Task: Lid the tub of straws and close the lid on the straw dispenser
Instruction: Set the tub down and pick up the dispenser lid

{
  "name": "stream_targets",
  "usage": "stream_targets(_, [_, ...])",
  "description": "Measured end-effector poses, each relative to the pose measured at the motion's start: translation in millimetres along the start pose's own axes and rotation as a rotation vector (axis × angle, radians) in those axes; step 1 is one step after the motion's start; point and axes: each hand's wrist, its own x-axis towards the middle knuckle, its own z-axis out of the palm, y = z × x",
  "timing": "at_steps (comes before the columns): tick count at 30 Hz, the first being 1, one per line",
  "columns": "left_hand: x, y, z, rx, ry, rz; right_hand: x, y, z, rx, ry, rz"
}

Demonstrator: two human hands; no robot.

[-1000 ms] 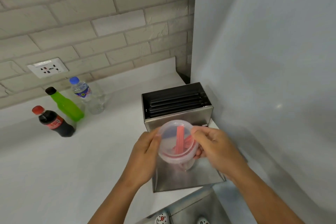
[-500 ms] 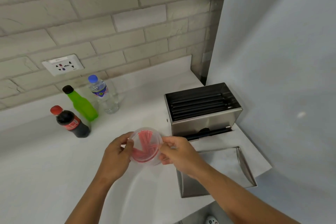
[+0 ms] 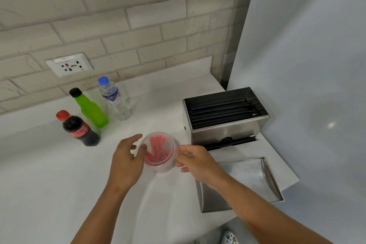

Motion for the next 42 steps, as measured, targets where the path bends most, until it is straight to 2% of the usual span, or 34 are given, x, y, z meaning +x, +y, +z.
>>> stream_targets(4, [-25, 28, 2, -0.073, 0.13, 0.17, -14, 6, -30, -0.086, 0.043, -0.002])
stream_targets(8, [-54, 49, 22, -0.15, -0.059, 0.226, -37, 17, -73, -0.178, 0.123, -0.02])
stream_targets(13, [-79, 49, 67, -0.098, -0.352, 0.083, -61, 42, -127, -0.296, 0.297, 0.032])
stream_targets(17, [-88, 38, 100, 0.098, -0.504, -0.073, -72, 68, -156, -0.378, 0.374, 0.118])
stream_targets(20, [-95, 38, 116, 0.138, -0.518, -0.17, -78, 81, -166, -0.447, 0.352, 0.197])
stream_targets(24, [-103, 47, 129, 0.1, -0.47, -0.183, -81, 90, -166, -0.448, 0.268, 0.251])
stream_targets(27, [-107, 51, 132, 0.028, -0.425, -0.197, -83, 87, -164, -0.446, 0.277, 0.242])
stream_targets(31, [-115, 64, 125, -0.061, -0.3, -0.093, -87, 75, -174, -0.423, 0.355, 0.223])
stream_targets(37, [-127, 108, 101, -0.224, -0.183, 0.189, -95, 59, -195, -0.321, 0.384, 0.169])
stream_targets(40, [-128, 113, 94, -0.151, -0.14, 0.379, -98, 57, -202, -0.216, 0.373, 0.159])
stream_targets(42, [-125, 111, 90, -0.119, -0.175, 0.457, -98, 59, -207, -0.161, 0.374, 0.153])
